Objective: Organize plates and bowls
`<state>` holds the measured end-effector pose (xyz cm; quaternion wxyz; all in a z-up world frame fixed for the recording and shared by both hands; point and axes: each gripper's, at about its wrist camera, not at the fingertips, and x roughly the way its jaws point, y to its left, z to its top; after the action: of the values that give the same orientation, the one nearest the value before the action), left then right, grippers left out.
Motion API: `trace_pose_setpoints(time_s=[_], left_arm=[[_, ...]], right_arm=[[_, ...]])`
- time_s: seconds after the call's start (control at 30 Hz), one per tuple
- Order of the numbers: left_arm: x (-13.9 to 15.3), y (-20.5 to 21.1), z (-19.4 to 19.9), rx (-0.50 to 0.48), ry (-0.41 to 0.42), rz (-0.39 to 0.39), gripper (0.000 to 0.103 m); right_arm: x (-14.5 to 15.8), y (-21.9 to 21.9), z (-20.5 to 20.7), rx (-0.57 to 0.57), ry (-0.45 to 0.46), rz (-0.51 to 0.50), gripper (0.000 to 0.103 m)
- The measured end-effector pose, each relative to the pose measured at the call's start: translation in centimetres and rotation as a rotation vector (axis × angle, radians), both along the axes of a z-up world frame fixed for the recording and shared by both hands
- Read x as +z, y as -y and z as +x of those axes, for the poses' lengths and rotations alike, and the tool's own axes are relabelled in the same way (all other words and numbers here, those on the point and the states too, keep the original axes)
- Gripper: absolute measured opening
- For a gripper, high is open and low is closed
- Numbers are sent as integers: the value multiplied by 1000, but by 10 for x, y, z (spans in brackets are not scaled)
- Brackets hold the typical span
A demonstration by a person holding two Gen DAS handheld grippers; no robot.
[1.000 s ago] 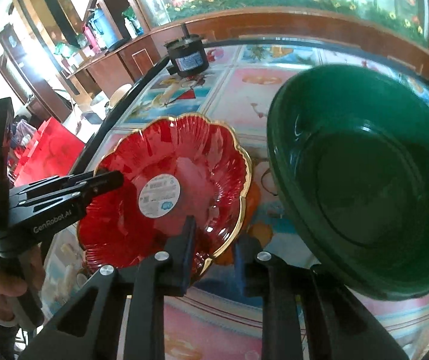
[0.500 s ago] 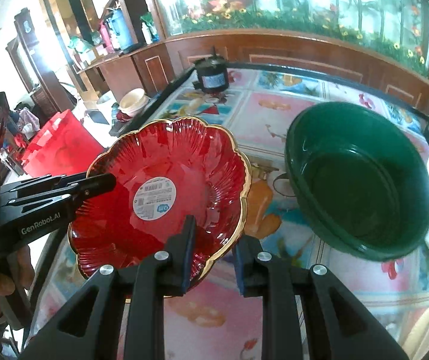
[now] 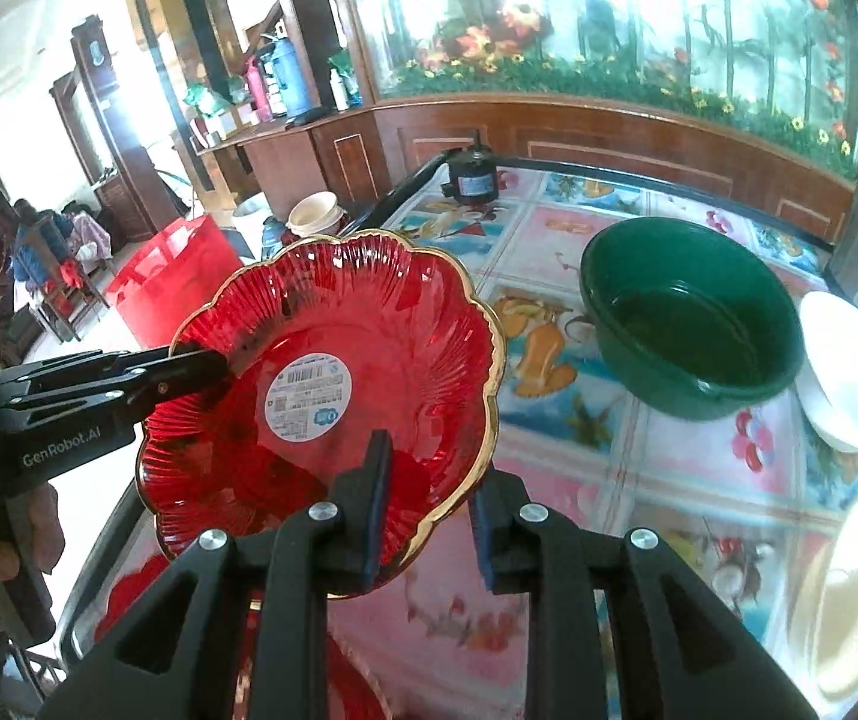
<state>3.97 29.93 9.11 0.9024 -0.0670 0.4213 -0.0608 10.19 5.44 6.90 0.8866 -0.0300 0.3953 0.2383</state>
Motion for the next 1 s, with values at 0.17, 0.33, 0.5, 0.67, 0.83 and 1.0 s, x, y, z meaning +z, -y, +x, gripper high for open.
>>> trace_pose_setpoints(time_s=[0.17,0.33,0.5,0.67,0.83,1.0], left_arm=[[4,1,-40,9,15,-26,20],[4,8,-79,18,33,-14,20],[-4,9,-101,13,4,-42,20],[-12,14,-118,17,-3,-28,20],[-23,20,-132,11,-19,-4,21],[-32,19,-140,19,-41,-3,21]], right_arm=[[2,3,-33,25,25,-1,25],[-1,7,-64,57,36,16,25],[-10,11,-82,75,22,13,25],[-17,13,-95,84,11,1,25],[-22,13,-109,89,8,-22,26],[-33,11,-119,104,-12,-43,27]])
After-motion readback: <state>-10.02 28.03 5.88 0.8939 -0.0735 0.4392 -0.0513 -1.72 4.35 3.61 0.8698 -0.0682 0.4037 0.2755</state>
